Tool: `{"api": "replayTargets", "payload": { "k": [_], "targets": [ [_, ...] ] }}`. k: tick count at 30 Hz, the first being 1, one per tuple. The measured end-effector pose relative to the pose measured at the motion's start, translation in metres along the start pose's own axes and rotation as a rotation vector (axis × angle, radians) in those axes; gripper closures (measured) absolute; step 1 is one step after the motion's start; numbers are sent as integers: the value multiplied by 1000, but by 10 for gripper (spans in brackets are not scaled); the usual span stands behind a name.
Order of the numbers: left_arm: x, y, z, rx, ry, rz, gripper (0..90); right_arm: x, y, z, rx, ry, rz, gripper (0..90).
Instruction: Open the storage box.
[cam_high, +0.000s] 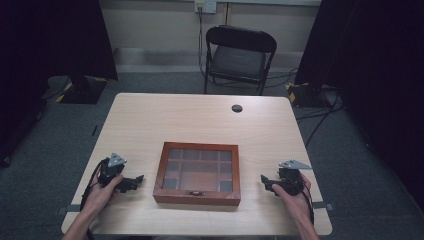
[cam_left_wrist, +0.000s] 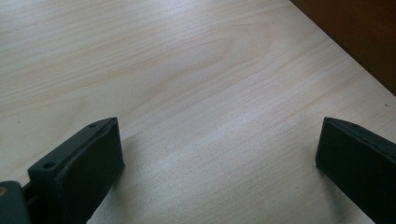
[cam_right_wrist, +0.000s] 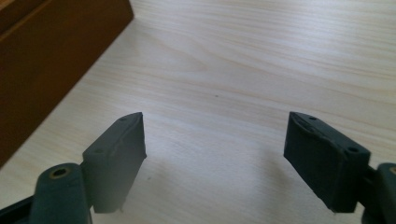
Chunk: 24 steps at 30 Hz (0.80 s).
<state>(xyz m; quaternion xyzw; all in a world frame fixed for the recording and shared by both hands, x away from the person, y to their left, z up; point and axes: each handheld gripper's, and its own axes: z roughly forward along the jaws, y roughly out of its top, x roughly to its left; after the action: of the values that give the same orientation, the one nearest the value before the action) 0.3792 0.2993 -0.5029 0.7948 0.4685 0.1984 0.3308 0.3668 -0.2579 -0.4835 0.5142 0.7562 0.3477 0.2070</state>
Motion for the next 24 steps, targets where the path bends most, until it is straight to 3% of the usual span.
{"api": "replayTargets", "payload": {
  "k": [5, 13, 18, 24],
  "targets": [
    [0, 0, 0, 0, 0, 0, 0, 3, 3, -4, 3, 44, -7, 264],
    [0, 0, 0, -2, -2, -4, 0, 14, 16, -19, -40, 114, -34, 322],
    [0, 0, 0, 0, -2, 3, 0, 29, 26, -29, -82, 178, -60, 354],
    [0, 0, 0, -1, -2, -1, 0, 45, 33, -33, -92, 232, -98, 373]
  ]
}}
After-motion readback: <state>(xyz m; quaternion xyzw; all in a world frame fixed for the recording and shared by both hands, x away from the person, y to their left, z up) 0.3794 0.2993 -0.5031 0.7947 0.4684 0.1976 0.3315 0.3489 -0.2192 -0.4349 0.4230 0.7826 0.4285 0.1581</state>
